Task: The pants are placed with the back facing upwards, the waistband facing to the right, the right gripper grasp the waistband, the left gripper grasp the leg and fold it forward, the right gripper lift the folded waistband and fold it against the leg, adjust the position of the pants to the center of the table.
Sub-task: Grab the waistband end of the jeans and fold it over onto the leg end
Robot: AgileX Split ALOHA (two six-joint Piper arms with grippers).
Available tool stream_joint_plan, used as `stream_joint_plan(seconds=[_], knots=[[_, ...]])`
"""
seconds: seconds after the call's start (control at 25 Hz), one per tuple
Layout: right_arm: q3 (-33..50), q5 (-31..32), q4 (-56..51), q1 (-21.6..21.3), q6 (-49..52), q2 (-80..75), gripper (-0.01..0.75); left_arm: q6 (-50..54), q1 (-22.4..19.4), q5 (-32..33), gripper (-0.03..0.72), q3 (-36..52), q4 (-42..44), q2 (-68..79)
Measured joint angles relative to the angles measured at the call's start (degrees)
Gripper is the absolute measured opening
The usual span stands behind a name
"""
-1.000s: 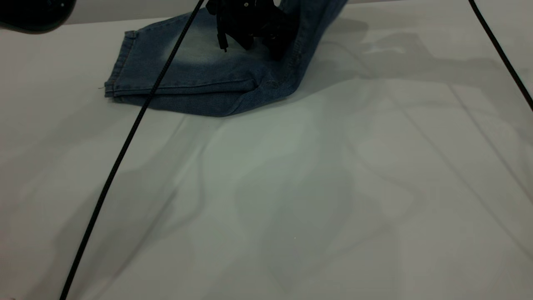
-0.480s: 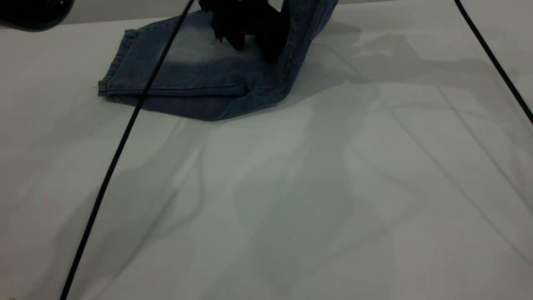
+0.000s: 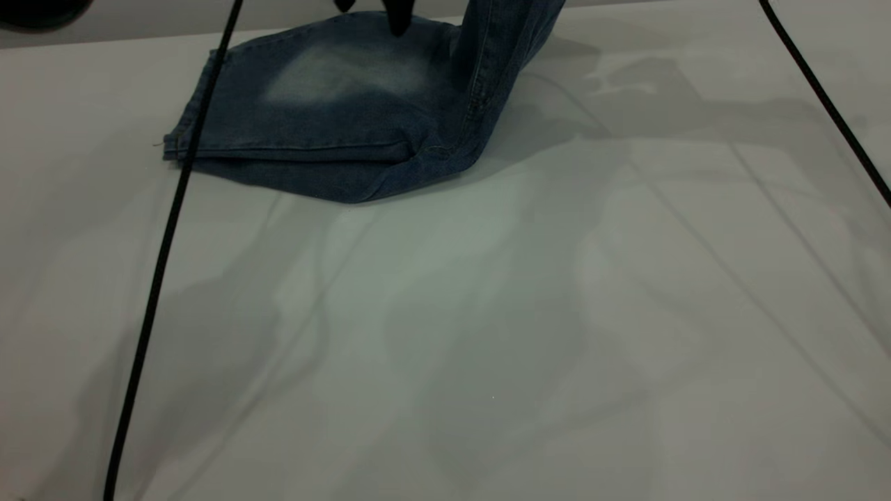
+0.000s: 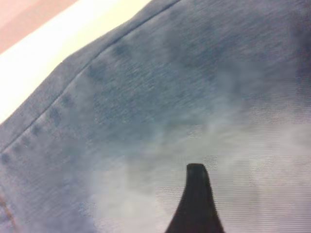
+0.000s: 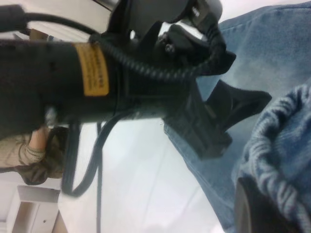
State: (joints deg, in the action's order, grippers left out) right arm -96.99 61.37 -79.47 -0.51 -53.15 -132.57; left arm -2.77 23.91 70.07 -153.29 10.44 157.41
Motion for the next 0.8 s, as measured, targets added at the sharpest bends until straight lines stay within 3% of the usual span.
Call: stream_joint_plan(seconds=[0.24, 0.8], knots=[[0.0, 0.1, 0.0, 0.0, 0.1, 0.0, 0.062, 0.2, -3.6, 0.0, 0.525, 1.4, -4.3, 0.0], [0.0, 0.6, 0.1, 0.0, 0.1, 0.0, 0.062, 0.1, -5.2, -0.4, 0.525, 9.6, -4.0, 1.5]])
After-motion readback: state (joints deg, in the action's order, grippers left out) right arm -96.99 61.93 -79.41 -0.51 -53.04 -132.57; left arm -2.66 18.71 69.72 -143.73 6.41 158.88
